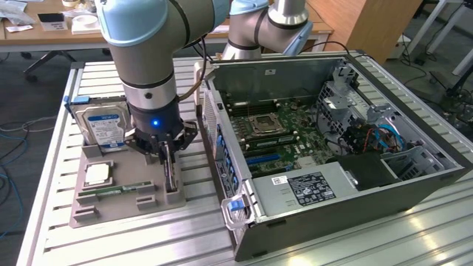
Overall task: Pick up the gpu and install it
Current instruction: 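Pick up the gpu and move the gpu toward the slot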
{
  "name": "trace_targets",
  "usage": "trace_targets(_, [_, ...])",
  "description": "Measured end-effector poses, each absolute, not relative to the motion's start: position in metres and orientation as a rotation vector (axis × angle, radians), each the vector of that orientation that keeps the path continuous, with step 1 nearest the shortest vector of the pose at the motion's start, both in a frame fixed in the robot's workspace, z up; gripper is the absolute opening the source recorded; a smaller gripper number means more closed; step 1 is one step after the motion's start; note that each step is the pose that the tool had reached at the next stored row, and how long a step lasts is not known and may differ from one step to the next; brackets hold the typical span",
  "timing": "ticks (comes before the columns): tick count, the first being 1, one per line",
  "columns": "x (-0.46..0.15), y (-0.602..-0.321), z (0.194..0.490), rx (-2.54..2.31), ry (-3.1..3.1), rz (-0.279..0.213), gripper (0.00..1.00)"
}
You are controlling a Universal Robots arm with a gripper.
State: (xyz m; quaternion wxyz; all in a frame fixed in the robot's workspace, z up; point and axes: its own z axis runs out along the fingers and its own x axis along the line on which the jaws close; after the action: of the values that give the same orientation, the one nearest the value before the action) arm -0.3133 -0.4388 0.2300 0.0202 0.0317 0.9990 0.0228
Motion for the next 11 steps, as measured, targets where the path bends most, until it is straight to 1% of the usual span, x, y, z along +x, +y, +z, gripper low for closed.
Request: trace_targets(11, [-0.3130,-0.4388,0.2299,0.059,3.100,0.072,0.27])
